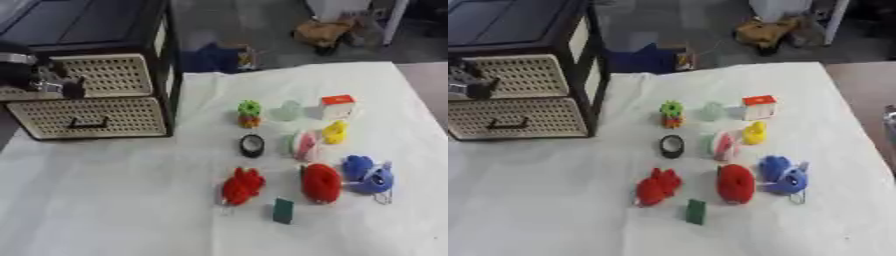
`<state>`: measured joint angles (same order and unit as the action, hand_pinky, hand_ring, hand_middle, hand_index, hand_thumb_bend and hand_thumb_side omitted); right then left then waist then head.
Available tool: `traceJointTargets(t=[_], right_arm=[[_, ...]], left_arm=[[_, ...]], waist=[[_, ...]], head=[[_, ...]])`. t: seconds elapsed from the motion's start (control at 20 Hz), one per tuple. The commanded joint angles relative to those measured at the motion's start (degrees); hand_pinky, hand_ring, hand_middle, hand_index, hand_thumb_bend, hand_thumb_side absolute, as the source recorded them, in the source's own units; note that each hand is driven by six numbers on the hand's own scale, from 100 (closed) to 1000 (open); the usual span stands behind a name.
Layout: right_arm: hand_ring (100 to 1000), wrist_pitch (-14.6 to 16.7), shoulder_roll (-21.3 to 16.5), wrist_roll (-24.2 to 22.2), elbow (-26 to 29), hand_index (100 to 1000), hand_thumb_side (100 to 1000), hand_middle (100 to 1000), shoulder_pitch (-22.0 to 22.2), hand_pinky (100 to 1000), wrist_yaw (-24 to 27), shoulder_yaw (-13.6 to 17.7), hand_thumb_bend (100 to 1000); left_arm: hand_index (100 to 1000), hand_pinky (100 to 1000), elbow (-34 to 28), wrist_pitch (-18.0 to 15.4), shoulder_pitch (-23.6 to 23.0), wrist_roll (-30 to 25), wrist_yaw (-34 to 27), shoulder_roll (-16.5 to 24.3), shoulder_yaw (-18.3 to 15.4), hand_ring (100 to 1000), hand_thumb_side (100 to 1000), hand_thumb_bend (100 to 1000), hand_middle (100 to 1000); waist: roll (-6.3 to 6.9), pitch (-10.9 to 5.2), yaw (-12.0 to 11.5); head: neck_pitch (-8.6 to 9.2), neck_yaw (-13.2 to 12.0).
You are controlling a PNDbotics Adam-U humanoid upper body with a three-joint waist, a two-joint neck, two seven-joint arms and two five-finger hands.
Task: Pick up objects from table and place into drawer.
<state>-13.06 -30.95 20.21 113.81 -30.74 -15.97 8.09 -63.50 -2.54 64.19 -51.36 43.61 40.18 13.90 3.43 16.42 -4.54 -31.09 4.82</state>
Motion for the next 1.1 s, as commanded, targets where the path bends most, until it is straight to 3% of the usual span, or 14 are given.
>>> traceJointTargets(t=[0.05, 1.1], right_arm=[[728, 0.2, -1.7, 0.0, 0.8, 858, 1000, 708, -0.9, 619, 0.3, 0.5, 100], [730, 0.3, -1.6, 0.4, 0.8, 859, 1000, 703, -0.7, 621, 0.5, 0.8, 100]], left_arm=[[970, 100, 0.2, -0.3, 1.5, 0.0, 0.9, 0.9, -1.0, 100, 1000, 784, 100], [907, 100, 3.7, -2.0, 0.5, -0.6, 3.7, 0.0, 0.4, 100, 1000, 784, 100]], waist=[[-0.04, -0.83, 0.1], [-0.15, -0.56, 0.6]], head=[[0.73, -0.3], [0.85, -0.4]])
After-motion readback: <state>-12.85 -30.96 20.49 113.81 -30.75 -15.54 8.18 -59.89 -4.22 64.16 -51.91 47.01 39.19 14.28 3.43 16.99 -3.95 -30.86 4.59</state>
